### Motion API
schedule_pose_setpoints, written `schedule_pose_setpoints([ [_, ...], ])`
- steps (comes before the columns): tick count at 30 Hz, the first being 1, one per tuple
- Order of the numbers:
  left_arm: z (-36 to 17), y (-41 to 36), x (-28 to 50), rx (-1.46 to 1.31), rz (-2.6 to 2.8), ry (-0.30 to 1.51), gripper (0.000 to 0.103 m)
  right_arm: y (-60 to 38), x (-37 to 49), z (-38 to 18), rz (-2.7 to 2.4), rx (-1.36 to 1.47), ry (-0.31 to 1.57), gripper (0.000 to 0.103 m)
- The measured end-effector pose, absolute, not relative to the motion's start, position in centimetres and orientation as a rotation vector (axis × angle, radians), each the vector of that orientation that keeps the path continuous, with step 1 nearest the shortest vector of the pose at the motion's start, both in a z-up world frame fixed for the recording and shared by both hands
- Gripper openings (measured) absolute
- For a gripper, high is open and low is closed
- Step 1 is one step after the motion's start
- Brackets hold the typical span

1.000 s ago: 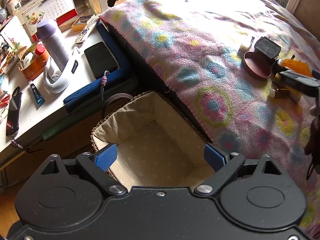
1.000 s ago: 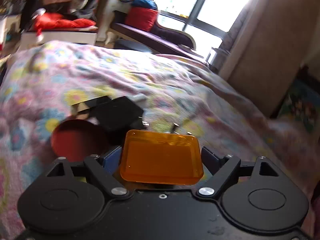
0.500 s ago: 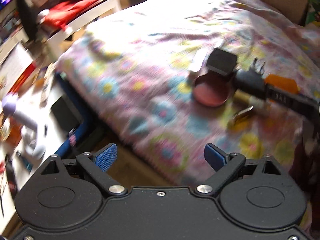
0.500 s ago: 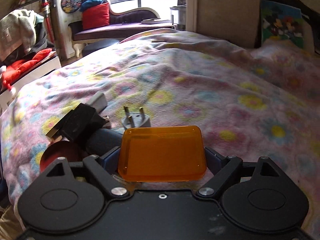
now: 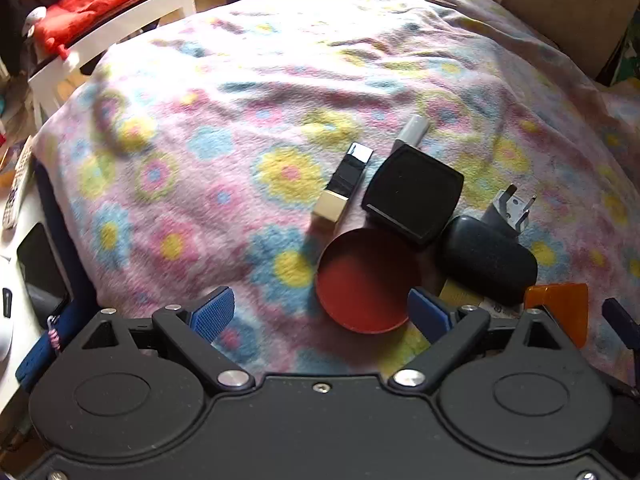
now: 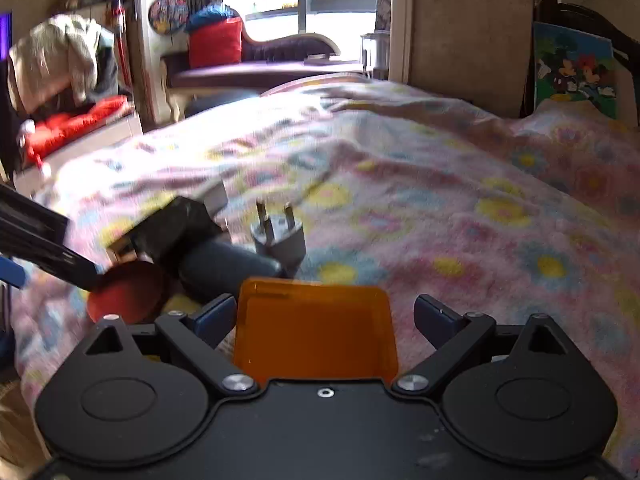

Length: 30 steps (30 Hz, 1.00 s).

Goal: Organize rigid objects
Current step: 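Grasp the amber glass vial with the right tool while the left tool grasps the red lid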

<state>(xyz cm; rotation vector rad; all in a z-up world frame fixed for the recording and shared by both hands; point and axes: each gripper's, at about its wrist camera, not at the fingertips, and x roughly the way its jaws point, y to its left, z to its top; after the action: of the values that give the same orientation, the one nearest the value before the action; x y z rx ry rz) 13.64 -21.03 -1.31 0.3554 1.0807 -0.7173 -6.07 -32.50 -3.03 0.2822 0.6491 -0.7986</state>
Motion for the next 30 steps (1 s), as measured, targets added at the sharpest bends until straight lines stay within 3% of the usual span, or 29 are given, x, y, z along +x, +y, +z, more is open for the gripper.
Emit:
schedule_pose_setpoints([
  [11,-2.6,-22.9,13.4,0.397,-0.749,1.046,0.091,-23.6,-5.3,-4.2,-0.433,0.078,0.64,0.095],
  [21,-2.5,-21.7,15.5,0.351,-0.724,1.071,0.091,-25.5,-1.1,-7.4,-0.457,0.142,0.718,0.088],
  [22,-2.5,-21.8,15.6,0.351,-0.729,1.072,0.091,-25.6,-0.9,-7.6,-0.465,0.138,0.717,0.086],
  [24,-2.6,-22.1,15.4,0.358,-0.745,1.072,0.094,-25.8,-0.9,-7.6,-0.47,0.137,0.702,0.072],
  [27,-3.0,-22.9,14.8,0.387,-0.762,1.066,0.094,-26.3,-1.4,-7.6,-0.474,0.148,0.69,0.058],
  [30,-3.5,-23.5,13.9,0.421,-0.797,1.055,0.094,-26.9,-1.7,-7.8,-0.467,0.16,0.677,0.056],
])
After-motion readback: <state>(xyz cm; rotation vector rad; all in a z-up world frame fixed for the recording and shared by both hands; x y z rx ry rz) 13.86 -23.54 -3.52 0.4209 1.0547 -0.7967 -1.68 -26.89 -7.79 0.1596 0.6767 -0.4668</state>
